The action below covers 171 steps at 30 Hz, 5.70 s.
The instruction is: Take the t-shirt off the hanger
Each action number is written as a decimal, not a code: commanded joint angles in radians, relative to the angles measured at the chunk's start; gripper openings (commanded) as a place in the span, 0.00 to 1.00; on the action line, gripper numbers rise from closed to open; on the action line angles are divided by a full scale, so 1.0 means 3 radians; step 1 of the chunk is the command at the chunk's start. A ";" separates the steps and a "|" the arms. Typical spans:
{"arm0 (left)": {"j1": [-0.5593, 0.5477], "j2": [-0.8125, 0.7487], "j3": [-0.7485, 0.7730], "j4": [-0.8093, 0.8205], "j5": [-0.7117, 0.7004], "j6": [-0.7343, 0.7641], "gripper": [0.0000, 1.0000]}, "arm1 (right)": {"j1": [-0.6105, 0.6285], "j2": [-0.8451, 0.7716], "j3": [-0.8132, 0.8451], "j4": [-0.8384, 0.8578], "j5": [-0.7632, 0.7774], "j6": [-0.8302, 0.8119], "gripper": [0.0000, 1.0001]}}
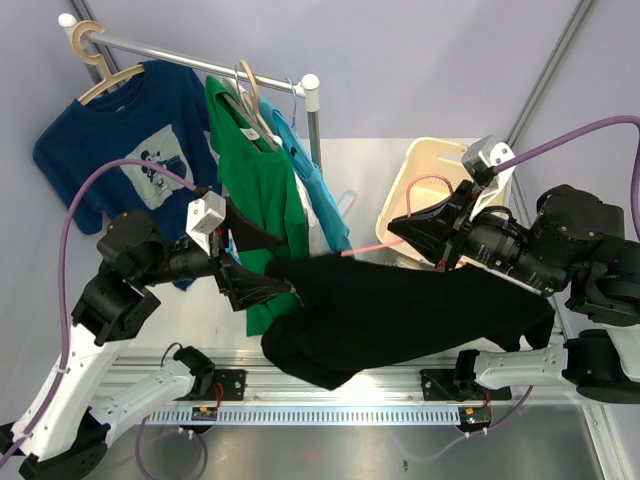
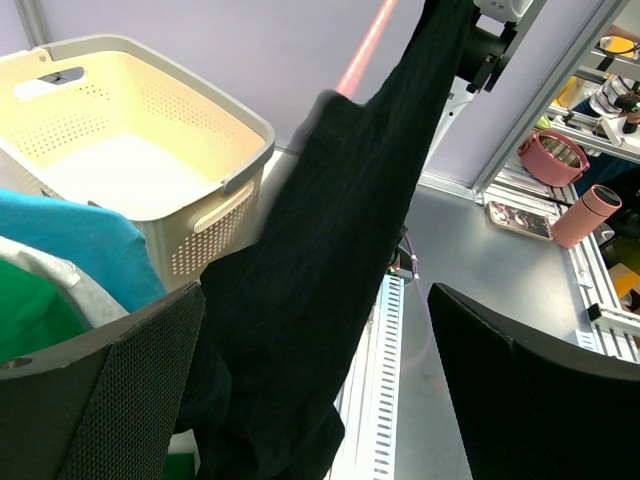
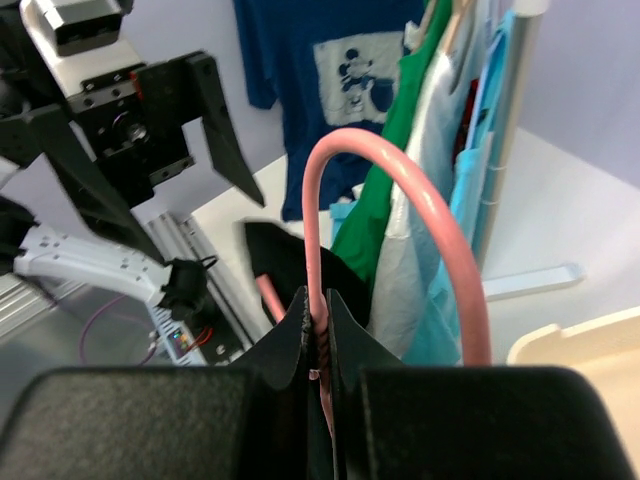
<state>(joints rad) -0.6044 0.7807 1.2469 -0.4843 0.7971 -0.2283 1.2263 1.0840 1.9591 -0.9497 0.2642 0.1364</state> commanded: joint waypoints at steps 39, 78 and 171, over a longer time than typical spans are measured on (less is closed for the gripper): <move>-0.0046 -0.0276 -0.0511 0.0034 -0.0187 -0.0123 0.00 | 0.0018 -0.0335 0.0045 0.0358 0.0162 0.0195 0.00; -0.0046 -0.0711 -0.0020 -0.0538 -0.1216 -0.0190 0.82 | 0.0013 -0.0351 -0.0752 0.0937 0.0275 0.0108 0.00; -0.0419 -0.1043 0.0840 -0.2936 -0.3346 -0.0236 0.00 | 0.0013 -0.1542 -0.2726 0.1192 0.0546 0.0737 1.00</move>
<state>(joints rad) -0.7300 0.4656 1.4830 -1.3003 -0.0772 -0.2756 1.2270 0.6380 1.1233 -0.5968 0.4412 0.3485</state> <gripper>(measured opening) 0.020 0.993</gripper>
